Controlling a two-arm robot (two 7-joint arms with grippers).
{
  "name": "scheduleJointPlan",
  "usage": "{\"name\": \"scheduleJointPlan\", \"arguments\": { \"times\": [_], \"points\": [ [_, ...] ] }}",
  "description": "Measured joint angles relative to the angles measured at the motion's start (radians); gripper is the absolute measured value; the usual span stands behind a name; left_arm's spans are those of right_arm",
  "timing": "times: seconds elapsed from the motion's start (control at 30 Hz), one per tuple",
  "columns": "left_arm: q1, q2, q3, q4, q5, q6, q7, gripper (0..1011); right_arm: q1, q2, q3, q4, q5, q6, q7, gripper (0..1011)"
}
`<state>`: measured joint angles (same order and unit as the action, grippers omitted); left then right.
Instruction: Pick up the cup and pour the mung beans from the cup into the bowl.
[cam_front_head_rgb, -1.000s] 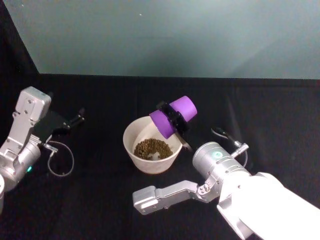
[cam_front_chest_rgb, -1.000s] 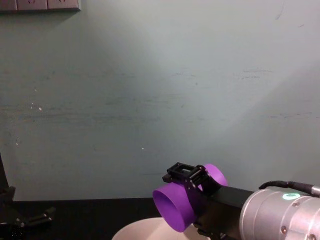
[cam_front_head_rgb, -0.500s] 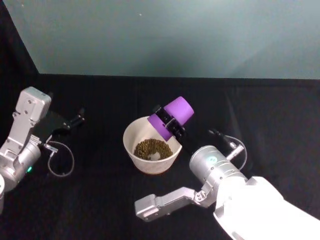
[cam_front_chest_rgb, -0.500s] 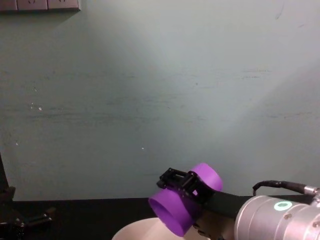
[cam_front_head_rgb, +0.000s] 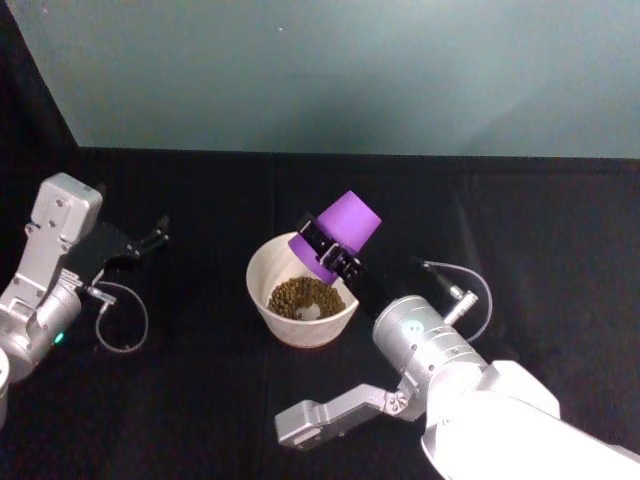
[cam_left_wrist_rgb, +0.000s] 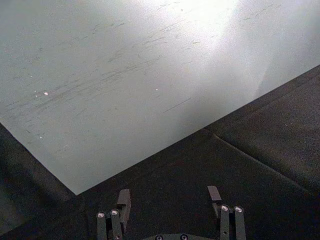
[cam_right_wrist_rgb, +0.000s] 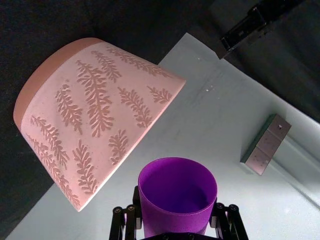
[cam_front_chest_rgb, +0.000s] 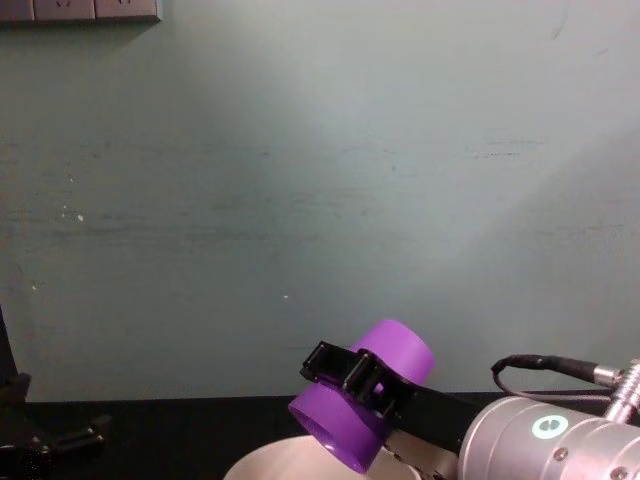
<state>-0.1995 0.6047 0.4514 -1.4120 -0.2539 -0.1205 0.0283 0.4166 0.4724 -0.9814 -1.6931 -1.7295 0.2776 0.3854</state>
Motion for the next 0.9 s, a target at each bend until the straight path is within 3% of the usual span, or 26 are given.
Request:
{"name": "scheduleJointPlan", "arguments": {
  "times": [0.23, 0.6, 0.8, 0.9],
  "points": [
    [0.000, 0.000, 0.000, 0.000, 0.000, 0.000, 0.000, 1000, 0.005, 0.004, -0.014, -0.001, -0.024, 0.002, 0.004, 726],
    [0.000, 0.000, 0.000, 0.000, 0.000, 0.000, 0.000, 1000, -0.006, 0.004, -0.002, -0.009, -0.005, 0.015, -0.011, 726],
    [0.000, 0.000, 0.000, 0.000, 0.000, 0.000, 0.000, 1000, -0.034, -0.001, 0.041, -0.020, 0.076, 0.022, -0.046, 726],
    [0.000, 0.000, 0.000, 0.000, 0.000, 0.000, 0.000, 1000, -0.062, -0.006, 0.085, -0.029, 0.151, 0.024, -0.082, 726]
  ]
}}
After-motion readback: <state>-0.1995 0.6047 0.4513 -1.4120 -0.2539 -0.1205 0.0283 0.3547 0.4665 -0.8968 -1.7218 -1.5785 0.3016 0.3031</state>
